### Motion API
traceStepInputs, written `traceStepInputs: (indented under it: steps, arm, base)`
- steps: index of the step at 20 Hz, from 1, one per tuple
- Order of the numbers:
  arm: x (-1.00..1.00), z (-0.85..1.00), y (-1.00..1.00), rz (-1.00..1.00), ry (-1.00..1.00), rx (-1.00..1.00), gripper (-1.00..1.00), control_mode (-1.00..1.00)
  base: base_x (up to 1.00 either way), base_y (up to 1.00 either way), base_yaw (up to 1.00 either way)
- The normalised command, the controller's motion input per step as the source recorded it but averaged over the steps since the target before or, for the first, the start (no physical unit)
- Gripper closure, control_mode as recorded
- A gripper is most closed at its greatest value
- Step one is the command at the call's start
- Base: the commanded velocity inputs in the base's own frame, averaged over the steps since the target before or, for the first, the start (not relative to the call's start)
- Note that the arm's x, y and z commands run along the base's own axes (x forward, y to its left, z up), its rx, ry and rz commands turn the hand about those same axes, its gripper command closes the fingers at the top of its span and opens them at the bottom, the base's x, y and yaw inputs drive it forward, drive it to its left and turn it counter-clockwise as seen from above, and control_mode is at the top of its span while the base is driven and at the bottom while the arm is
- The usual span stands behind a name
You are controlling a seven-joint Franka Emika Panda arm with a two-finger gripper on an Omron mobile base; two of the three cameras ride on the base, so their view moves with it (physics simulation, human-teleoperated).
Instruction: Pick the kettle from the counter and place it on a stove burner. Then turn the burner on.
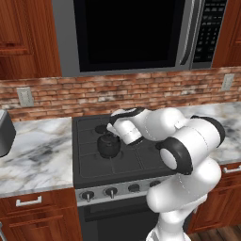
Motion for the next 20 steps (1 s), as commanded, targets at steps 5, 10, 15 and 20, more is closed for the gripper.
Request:
traceStepInputs:
  steps: [5,10,15,20]
  arm:
    - [0.00,0.00,0.00,0.00,0.00,0.00,-1.00,-1.00]
    - [0.00,0.07,0.00,0.00,0.00,0.00,-1.00,-1.00]
    - [0.00,0.30,0.00,0.00,-0.01,0.00,-1.00,-1.00]
    - [-0.11,0.54,0.00,0.00,-0.03,0.00,-1.00,-1.00]
  base:
    - [0.00,0.00,0.00]
    - [0.00,0.00,0.00]
    - [0.00,0.00,0.00]
    - [0.00,0.00,0.00]
